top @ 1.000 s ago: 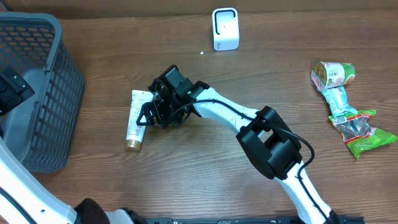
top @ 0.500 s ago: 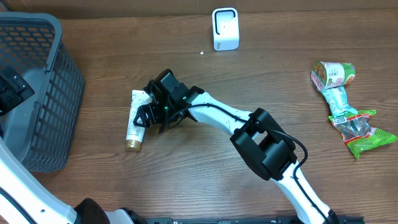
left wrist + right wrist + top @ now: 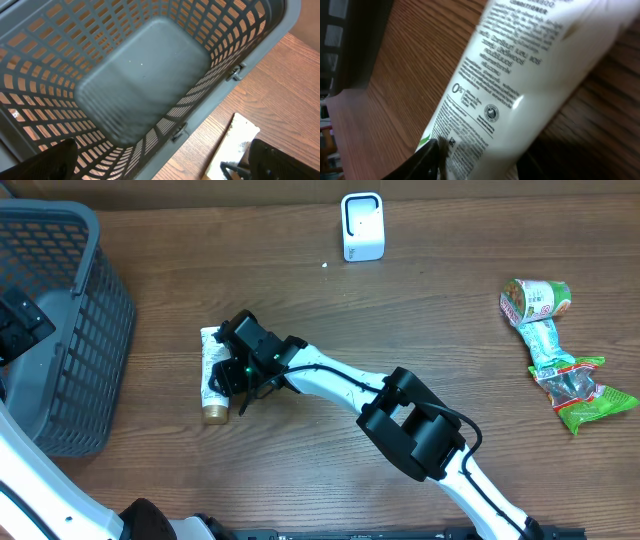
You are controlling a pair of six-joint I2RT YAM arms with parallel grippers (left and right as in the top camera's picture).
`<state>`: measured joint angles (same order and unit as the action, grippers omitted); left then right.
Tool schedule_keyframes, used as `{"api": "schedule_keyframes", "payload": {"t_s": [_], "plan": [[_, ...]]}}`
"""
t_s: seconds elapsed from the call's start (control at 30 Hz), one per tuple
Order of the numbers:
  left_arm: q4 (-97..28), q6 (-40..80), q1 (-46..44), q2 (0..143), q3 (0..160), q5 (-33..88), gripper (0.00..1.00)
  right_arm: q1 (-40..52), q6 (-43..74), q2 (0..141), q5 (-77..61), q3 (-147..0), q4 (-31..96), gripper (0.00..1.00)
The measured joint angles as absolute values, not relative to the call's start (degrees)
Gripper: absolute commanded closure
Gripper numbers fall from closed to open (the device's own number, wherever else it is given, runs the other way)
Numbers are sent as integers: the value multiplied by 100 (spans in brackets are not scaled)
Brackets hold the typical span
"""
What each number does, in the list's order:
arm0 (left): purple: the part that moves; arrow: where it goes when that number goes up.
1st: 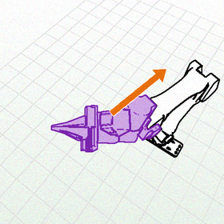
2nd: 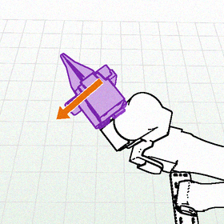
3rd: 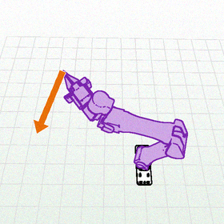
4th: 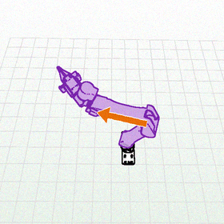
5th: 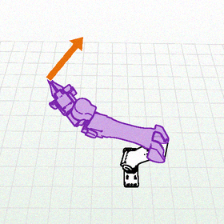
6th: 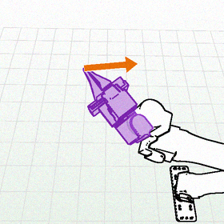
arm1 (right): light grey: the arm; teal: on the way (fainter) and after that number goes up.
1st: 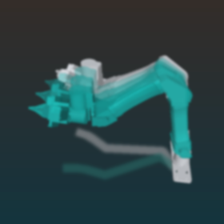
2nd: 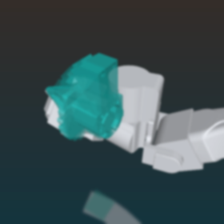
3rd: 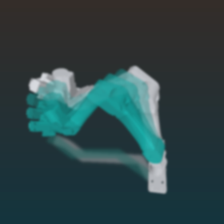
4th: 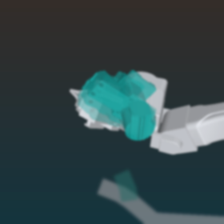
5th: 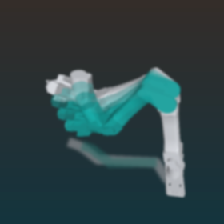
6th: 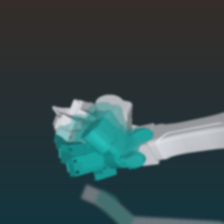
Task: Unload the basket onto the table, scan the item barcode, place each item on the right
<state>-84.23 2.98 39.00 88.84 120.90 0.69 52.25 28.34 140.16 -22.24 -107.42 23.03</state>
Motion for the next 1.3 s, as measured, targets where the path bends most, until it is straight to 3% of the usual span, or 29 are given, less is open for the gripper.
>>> {"api": "schedule_keyframes", "payload": {"t_s": [0.2, 0.4, 0.57, 0.73, 0.97, 1.3], "plan": [[-8423, 298, 3900, 8884, 12090, 69, 0, 4991, 3048, 14009, -2493, -10949, 3118, 59], [-8423, 298, 3900, 8884, 12090, 67, 0, 4101, 2934, 14009, -2991, -11273, 4939, 63], [-8423, 298, 3900, 8884, 12090, 69, 0, 3358, 2220, 14009, -3028, -11500, 6141, 53], [-8423, 298, 3900, 8884, 12090, 69, 0, 3236, 1474, 14011, -3232, -11730, 5795, 34], [-8423, 298, 3900, 8884, 12090, 69, 0, 4001, 1044, 14011, -2840, -11876, 4521, 2], [-8423, 298, 3900, 8884, 12090, 69, 0, 5430, 1050, 14044, -539, -11887, 3474, 0]]}}
